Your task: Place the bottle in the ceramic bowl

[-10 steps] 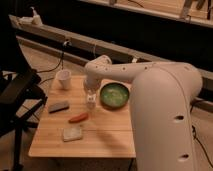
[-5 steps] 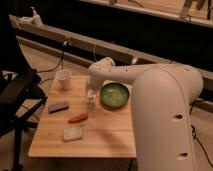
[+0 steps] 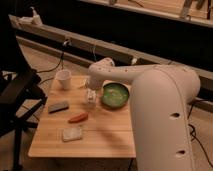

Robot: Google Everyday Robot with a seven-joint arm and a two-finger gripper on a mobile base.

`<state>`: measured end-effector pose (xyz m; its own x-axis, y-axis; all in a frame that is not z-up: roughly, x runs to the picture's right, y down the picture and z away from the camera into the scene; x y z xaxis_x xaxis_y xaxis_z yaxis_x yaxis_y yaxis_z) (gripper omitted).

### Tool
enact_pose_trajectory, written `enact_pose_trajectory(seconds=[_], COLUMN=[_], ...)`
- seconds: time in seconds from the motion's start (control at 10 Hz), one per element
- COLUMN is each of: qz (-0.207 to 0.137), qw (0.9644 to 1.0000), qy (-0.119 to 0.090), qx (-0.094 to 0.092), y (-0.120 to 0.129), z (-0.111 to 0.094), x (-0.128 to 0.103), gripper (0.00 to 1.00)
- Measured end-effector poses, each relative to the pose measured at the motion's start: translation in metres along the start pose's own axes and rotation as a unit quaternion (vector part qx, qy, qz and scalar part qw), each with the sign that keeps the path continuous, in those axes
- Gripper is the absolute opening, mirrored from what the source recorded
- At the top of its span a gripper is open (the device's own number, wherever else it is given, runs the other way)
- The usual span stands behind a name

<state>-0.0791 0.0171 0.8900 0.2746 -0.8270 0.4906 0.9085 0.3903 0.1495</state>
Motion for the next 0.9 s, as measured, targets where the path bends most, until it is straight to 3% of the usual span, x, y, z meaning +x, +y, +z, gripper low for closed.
enact_pose_trajectory(seconds=[0.5,0.9], qz=[-0.019,-0.024], qw=[0.9997,0.9988], qy=[-0.012,-0.043], qx=[-0.002,0.010], y=[-0.014,-0.015], z=[0.008,0.025], x=[-0.006,-0.006], gripper=[0.80,0.80])
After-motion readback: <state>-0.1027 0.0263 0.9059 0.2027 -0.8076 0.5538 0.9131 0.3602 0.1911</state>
